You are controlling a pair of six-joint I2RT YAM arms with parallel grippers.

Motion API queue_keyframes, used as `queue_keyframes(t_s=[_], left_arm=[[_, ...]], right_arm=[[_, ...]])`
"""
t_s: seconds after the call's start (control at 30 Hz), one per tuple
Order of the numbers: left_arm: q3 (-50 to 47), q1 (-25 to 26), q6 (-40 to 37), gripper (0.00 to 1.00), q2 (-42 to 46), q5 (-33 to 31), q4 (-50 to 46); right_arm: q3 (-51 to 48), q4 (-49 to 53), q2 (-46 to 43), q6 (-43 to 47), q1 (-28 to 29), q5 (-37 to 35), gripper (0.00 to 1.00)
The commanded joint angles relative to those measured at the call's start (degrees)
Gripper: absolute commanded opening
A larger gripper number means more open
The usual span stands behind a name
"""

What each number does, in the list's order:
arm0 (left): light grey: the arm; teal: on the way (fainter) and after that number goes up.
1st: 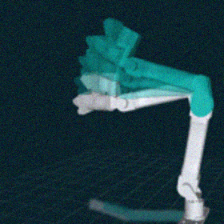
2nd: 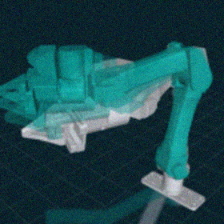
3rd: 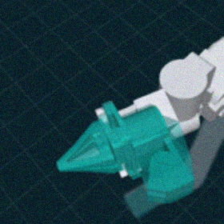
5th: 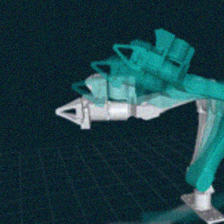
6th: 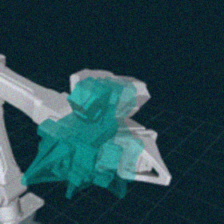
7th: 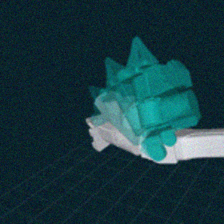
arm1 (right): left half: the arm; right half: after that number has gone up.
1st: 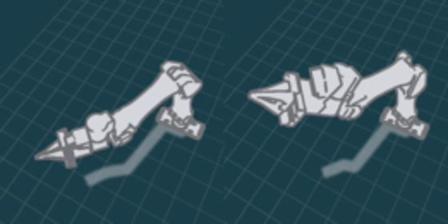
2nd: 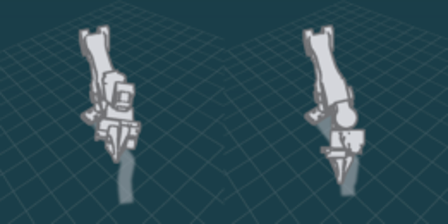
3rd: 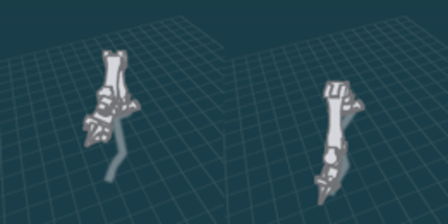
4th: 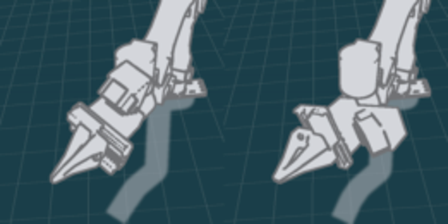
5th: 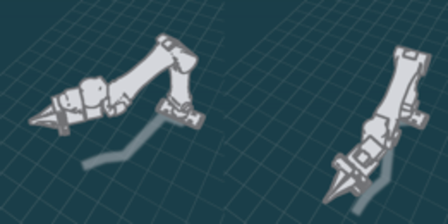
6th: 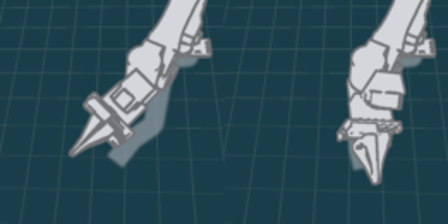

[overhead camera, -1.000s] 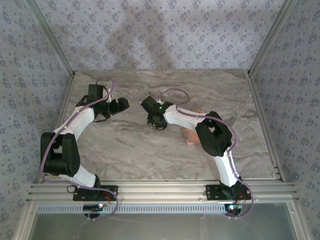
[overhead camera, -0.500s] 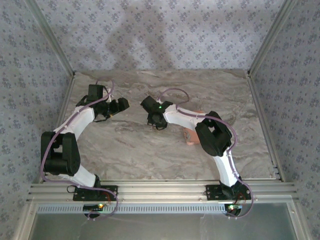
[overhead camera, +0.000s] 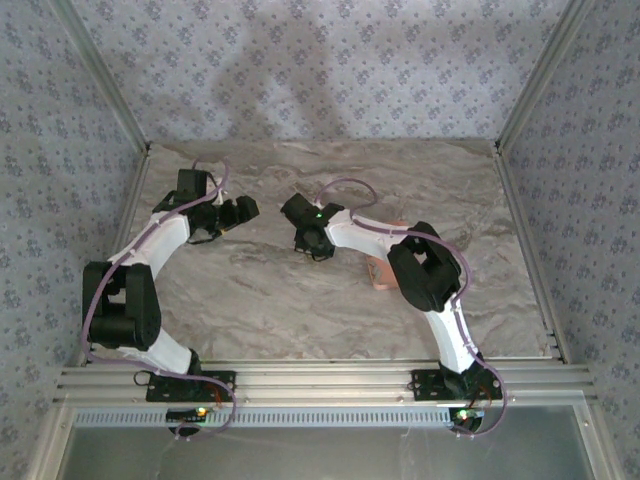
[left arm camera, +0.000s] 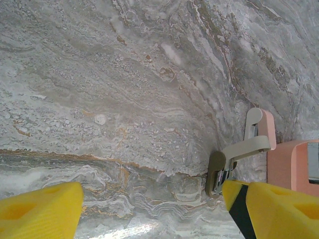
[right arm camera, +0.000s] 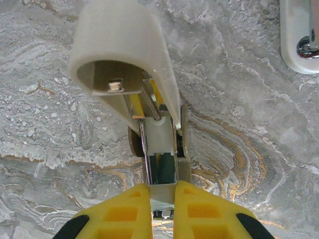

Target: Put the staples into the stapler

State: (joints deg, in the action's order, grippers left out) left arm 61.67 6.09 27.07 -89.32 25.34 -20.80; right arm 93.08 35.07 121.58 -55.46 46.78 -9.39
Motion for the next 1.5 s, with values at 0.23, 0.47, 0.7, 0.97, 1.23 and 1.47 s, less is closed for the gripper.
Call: queue_keyframes(t_s=[0.23,0.47,0.7,0.97,1.23,1.47], left_arm=[[0.1,-0.3,0.1,0.85,-0.2,1.2,0.5],[0.2,-0.3,0.1,0.85,-0.3,1.3,0.5],[0.2,-0.3,0.2,0.85,-0.2,1.3,0.4],[0.0,-0.3,0.1,0.85,-0.1,1.2,0.4],[0.4,-0.4,0.2,0.85,-0.5,1.2,0.2],[0.8,-0.4,-0.1,0.85,-0.4,1.3,-0.2]], right_arm=[[3.4,6.3,2.5,0.6,0.0,-0.5,0.13],[5.2,8.1,2.4,2.3,0.5,-2.9,0.13],[6.5,7.7,1.0,6.2,1.4,-5.5,0.13],[6.1,8.7,0.8,8.6,1.3,-5.6,0.13],[6.1,9.7,0.9,11.2,1.2,-5.7,0.13],[6.7,9.2,1.0,13.2,1.1,-5.4,0.13]])
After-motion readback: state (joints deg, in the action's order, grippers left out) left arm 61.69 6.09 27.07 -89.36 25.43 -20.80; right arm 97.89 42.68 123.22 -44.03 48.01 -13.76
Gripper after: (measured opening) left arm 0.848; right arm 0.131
